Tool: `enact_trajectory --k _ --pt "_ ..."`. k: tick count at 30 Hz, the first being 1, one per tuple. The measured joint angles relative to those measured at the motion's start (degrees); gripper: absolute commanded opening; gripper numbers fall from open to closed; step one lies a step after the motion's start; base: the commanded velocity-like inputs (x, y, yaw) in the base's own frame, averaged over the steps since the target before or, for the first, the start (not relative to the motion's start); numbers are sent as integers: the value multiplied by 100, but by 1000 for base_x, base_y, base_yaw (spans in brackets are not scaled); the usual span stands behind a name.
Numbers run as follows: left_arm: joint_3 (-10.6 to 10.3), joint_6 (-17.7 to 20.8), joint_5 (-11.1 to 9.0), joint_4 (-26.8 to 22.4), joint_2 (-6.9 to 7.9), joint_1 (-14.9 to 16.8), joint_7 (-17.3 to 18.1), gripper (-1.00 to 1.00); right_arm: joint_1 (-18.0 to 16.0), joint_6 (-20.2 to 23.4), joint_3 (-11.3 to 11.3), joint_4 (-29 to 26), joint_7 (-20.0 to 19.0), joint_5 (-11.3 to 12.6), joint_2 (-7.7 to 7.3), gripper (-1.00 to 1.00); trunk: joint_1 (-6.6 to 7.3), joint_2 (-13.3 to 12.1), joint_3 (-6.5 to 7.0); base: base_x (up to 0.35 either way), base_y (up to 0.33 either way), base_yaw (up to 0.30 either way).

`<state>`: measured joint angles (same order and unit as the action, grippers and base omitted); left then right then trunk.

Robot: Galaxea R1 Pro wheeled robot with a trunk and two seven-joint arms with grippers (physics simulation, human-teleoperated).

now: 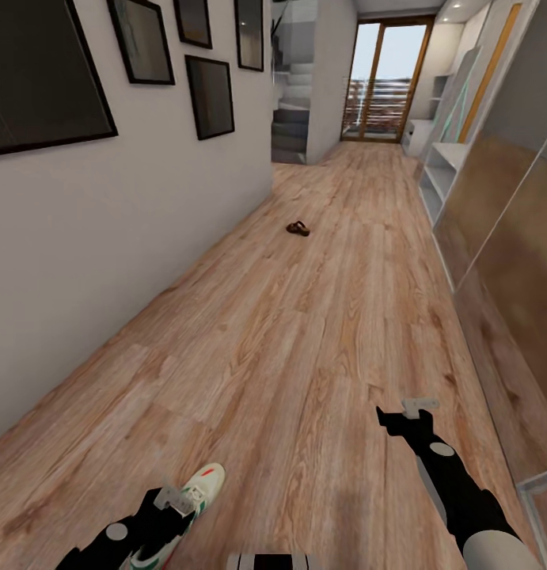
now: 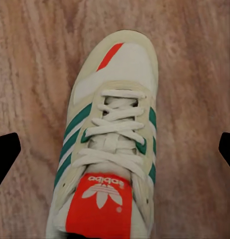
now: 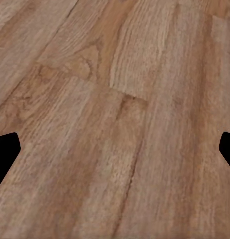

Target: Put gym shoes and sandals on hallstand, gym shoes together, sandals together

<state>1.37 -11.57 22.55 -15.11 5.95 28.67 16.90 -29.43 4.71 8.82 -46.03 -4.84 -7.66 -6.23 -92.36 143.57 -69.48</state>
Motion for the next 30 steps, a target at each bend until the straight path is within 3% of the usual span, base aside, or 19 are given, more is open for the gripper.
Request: enact_trajectory --k 14,30 --pt "2 -250 23 -31 68 -390 -4 100 1 0 0 0 0 0 6 100 0 0 -12 0 0 -6" --pt "29 -368 -2 -26 447 -508 -27 100 0 0 -5 0 9 0 21 100 0 0 -105 0 0 0"
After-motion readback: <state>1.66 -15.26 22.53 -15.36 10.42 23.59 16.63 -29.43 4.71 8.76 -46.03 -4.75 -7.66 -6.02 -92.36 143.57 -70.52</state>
